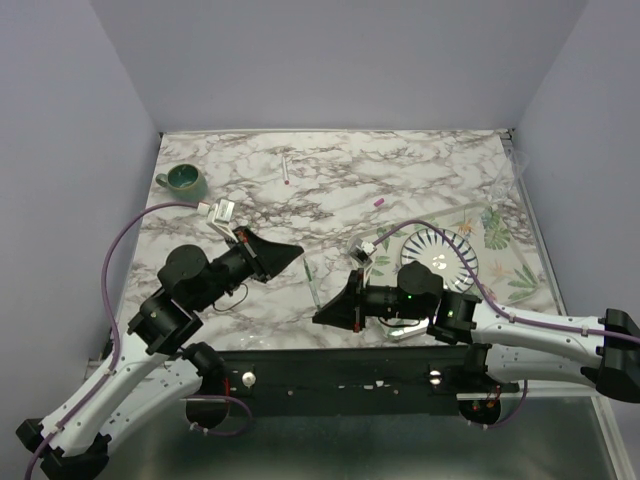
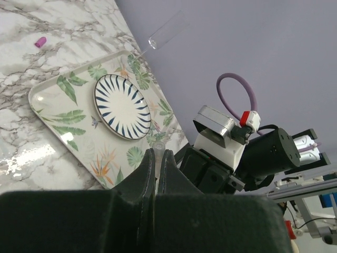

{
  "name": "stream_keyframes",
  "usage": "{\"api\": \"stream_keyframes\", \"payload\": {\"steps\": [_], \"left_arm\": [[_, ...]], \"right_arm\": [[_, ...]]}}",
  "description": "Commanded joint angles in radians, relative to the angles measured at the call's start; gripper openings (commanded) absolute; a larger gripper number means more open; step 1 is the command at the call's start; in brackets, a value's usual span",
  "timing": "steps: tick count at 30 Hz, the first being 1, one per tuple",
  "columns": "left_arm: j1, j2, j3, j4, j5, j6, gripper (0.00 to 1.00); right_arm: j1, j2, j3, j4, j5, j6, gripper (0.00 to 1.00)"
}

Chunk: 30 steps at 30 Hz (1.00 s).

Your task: Insert the pens into the pen caps

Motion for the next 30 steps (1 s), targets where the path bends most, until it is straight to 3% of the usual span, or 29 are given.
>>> {"api": "stream_keyframes", "payload": {"steps": [1, 6, 25, 30], "left_arm": [[0.001, 0.013, -0.015, 0.061, 0.079, -0.016, 0.00], [0.001, 0.024, -0.032, 0.066, 0.159, -0.022, 0.00], [0.001, 0.023, 0.026, -0.109, 0.131, 0.087, 0.00], [0.003, 0.032, 0.007, -0.047, 0.186, 0.050, 0.00]], "right_arm": [[0.007, -0.003, 0.027, -0.022, 0.013, -0.018, 0.01], [0.007, -0.018, 0.059, -0.073, 0.046, -0.044, 0.01], [0.006, -0.073, 0.097, -0.167, 0.145, -0.085, 0.01], [0.007, -0.064, 0.105, -0.170, 0.154, -0.099, 0.01]]}}
